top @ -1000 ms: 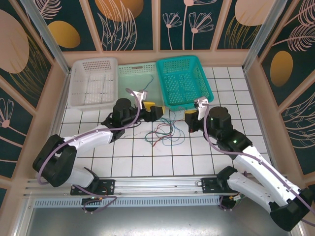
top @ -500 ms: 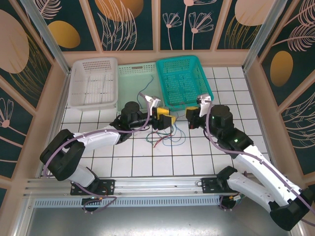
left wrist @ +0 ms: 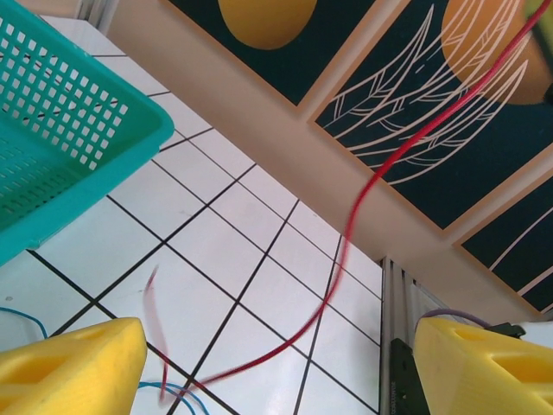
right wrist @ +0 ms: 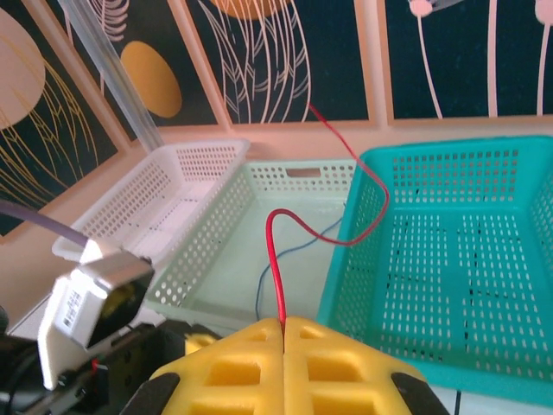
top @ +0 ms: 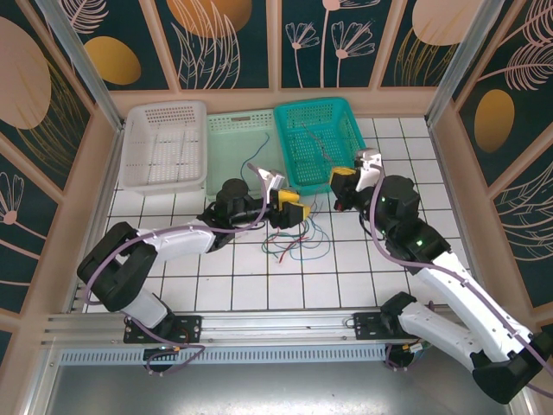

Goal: Untangle the cables

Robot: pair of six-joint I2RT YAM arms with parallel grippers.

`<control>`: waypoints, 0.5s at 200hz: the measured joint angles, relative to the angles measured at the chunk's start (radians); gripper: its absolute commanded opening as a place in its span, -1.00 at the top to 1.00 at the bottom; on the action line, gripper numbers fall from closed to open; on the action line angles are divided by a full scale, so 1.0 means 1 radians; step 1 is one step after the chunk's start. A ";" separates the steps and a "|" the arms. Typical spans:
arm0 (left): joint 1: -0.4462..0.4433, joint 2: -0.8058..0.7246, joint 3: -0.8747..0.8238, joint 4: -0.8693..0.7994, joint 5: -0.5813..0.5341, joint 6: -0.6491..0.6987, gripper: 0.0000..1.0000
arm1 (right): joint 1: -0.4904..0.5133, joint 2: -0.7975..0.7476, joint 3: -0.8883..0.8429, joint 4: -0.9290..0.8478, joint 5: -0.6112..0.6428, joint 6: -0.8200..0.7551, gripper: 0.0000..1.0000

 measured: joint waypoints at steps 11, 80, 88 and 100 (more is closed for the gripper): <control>0.000 0.011 0.001 0.001 0.000 0.000 -0.65 | 0.000 0.011 0.016 0.011 0.000 -0.005 1.00; 0.000 0.019 0.000 0.002 -0.051 0.004 -0.72 | -0.071 0.149 0.154 0.009 0.034 -0.082 1.00; 0.000 0.018 -0.002 0.001 -0.058 0.004 -0.74 | -0.095 0.180 0.181 0.010 0.035 -0.091 1.00; 0.000 0.010 -0.011 0.000 -0.073 0.005 -0.77 | -0.133 0.227 0.216 0.013 0.034 -0.110 1.00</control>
